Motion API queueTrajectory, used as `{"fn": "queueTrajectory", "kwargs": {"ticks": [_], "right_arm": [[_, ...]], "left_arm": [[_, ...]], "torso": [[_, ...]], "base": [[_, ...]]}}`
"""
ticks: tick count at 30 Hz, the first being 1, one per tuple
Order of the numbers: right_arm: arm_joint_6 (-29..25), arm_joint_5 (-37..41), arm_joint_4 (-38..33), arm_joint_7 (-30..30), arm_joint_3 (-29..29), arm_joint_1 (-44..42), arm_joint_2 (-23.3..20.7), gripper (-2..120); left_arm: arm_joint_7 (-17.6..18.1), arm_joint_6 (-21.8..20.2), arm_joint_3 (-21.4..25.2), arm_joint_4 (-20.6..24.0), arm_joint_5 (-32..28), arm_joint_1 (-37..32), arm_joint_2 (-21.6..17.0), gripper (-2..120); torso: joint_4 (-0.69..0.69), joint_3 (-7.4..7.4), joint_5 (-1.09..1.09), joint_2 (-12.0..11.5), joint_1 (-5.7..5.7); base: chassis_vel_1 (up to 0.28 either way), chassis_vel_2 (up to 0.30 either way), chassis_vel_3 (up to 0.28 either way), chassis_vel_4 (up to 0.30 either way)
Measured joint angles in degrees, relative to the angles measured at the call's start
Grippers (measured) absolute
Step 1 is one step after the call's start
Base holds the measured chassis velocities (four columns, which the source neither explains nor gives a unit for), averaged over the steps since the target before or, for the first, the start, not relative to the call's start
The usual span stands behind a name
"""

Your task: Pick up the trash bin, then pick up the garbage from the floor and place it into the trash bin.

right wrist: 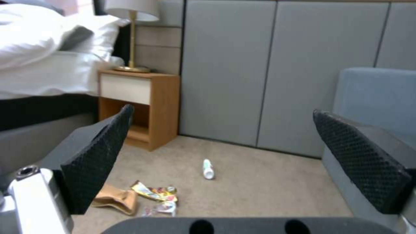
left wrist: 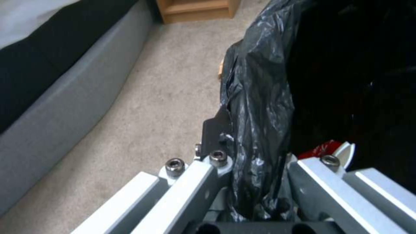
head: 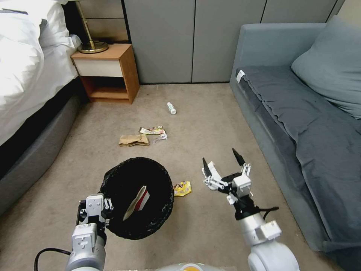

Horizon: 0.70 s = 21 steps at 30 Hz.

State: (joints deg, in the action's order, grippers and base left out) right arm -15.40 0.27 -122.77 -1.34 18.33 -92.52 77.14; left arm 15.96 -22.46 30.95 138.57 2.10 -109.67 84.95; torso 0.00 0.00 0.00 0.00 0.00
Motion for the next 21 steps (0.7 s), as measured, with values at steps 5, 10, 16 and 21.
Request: {"fn": "queueTrajectory", "kwargs": {"ticks": [5, 10, 16, 21], "right_arm": [[7.3, 2.8, 4.2, 3.5, -1.4, 9.0, -1.8, 100], [12.2, 6.6, 11.8, 5.2, -3.7, 19.2, -3.6, 100], [13.8, 8.8, 18.3, 5.0, -6.1, 27.3, -2.9, 100], [15.3, 9.7, 26.4, 5.1, -7.3, 32.7, -2.0, 100]], "left_arm": [[0.0, -0.1, 0.1, 0.0, 0.0, 0.0, 0.1, 0], [0.0, -0.3, 0.6, -0.1, -0.2, 0.1, 0.6, 0], [-0.1, -0.9, 0.9, -1.3, -0.4, 0.9, 1.2, 0], [-0.1, -1.3, 0.9, -2.0, -0.4, 1.4, 1.4, 0]], "torso": [[-0.01, 0.0, 0.0, 0.0, 0.0], [0.01, 0.0, 0.01, 0.0, 0.0], [0.01, 0.01, 0.0, 0.0, 0.0], [0.01, 0.0, 0.0, 0.0, 0.0]], "base": [[0.0, 0.0, 0.0, 0.0], [0.0, 0.0, 0.0, 0.0], [0.0, 0.0, 0.0, 0.0], [0.0, 0.0, 0.0, 0.0]]}}
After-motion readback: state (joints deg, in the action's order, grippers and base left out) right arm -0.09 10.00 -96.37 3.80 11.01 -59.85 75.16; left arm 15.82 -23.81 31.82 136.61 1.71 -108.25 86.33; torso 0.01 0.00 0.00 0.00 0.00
